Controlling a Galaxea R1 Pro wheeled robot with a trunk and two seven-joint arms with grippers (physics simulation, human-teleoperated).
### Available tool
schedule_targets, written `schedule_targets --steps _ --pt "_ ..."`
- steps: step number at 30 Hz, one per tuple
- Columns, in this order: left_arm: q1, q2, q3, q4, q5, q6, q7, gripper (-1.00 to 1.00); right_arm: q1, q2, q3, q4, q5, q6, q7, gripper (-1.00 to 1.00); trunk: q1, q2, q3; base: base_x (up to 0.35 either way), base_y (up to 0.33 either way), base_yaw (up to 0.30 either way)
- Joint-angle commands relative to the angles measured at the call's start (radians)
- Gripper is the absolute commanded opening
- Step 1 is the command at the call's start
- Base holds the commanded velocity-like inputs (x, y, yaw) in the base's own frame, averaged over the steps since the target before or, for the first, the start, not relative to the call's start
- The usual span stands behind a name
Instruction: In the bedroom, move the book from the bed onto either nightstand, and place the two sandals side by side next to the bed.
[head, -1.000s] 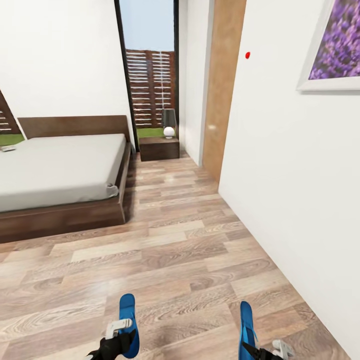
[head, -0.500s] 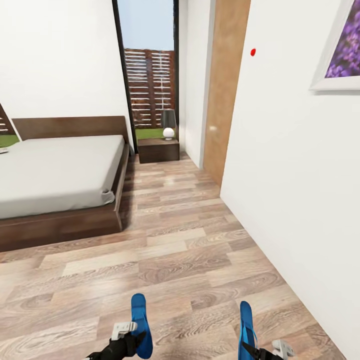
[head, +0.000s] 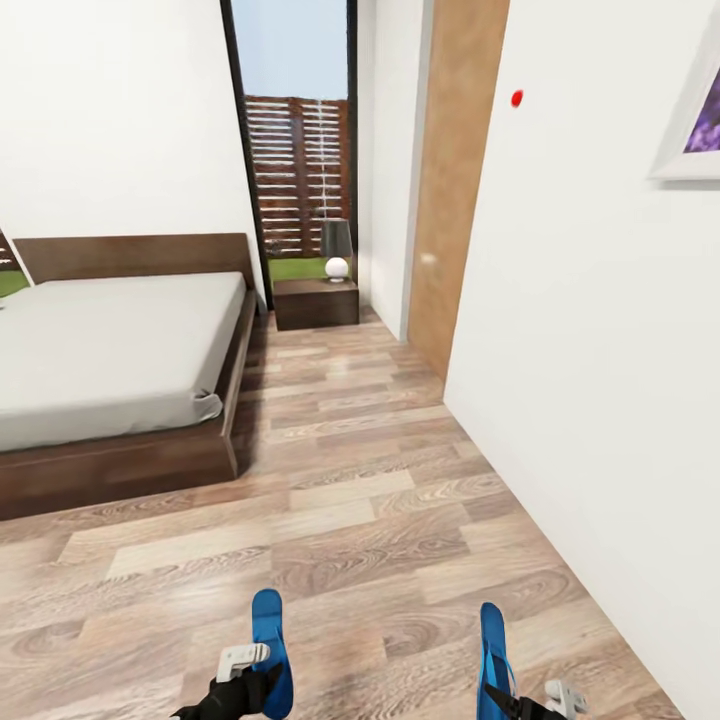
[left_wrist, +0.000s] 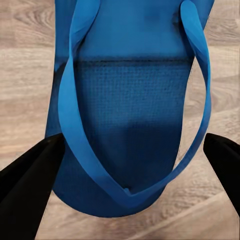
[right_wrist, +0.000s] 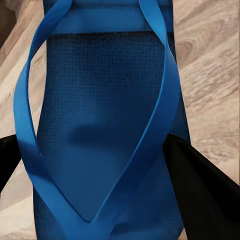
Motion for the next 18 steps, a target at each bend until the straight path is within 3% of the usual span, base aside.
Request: schedule_targets --steps 1,7,18 --pt "-0.001 0.0 -0.008 0.001 0.009 -0.004 -0.001 -1.0 -0.001 0.0 0.008 0.001 -0.005 -0.006 0.001 -1.0 0.0 0.0 -0.001 0.326 0.0 0.0" --pt "-0.001 -0.001 -0.009 0.001 0.009 -0.004 -0.001 -1.0 -0.001 0.0 0.008 0.001 -0.006 -0.006 0.002 -1.0 0.0 0.0 -0.001 0.327 0.0 0.003" --pt "-0.001 -0.001 -0.009 0.001 0.008 -0.004 -0.001 -1.0 -0.001 0.0 0.008 0.001 -0.006 -0.006 0.003 -1.0 0.0 0.0 -0.001 0.326 -0.048 0.098"
